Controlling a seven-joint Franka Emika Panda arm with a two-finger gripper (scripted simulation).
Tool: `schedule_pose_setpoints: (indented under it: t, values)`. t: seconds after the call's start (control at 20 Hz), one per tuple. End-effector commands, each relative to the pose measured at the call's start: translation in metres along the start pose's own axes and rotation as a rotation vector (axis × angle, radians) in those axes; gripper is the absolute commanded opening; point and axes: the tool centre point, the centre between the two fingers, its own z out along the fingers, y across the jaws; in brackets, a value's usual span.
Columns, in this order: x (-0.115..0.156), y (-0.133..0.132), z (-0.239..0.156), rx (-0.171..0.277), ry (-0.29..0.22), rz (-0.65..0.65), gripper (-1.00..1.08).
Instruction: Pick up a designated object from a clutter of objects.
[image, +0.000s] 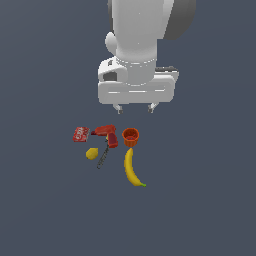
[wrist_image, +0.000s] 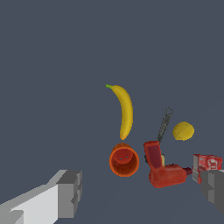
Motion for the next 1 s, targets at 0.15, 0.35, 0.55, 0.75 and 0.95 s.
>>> schedule_pose_setpoints:
  t: [0.15,0.35,0.55,0.75,0.95]
  values:
    - [0.0,-0.003,0.001,0.0,0.0,0.001,1.08]
    - [0.001,-0.009,0.002,0.001,0.004,0.0,1.08]
    - [0.001,-0.009,0.002,0.001,0.004,0.002,1.08]
    - [0.001,-0.005,0.008,0.0,-0.007,0.028,1.08]
    - [0.0,0.003,0.02,-0.002,-0.029,0.082,1.08]
